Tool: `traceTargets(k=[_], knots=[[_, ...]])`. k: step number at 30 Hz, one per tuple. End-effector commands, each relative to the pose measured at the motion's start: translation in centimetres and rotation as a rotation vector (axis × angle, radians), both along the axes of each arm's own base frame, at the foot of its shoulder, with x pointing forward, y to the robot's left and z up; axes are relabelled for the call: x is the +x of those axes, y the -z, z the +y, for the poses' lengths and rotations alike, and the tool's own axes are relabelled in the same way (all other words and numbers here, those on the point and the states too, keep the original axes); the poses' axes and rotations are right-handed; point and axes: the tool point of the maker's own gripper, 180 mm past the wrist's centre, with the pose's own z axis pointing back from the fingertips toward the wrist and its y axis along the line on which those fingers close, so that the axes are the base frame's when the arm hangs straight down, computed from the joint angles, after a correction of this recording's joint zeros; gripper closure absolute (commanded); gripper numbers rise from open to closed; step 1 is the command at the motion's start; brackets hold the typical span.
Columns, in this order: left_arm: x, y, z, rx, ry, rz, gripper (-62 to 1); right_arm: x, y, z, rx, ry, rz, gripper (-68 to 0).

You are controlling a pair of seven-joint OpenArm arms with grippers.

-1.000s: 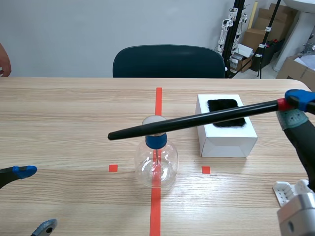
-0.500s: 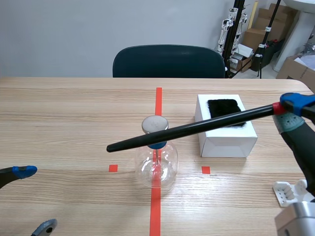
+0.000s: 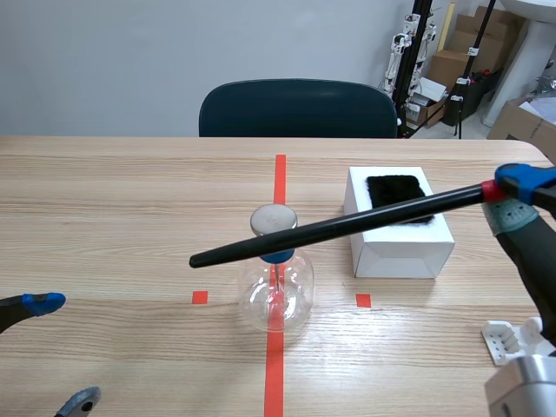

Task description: Do the electroscope experiment. rub the rod on the fur

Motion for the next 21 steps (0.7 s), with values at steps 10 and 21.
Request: traceTargets(k=[10,21], knots=[[0.21,-1.38,0.13,-0.044,0.003,-0.047,-62.3,0.47,-1.16,-0.15,0.009,0.010,-0.046,0.2],[0.21,-1.38,0.13,-0.044,0.003,-0.047,-62.3,0.47,-1.17,-0.15,0.011,0.010,-0.046,0.2]])
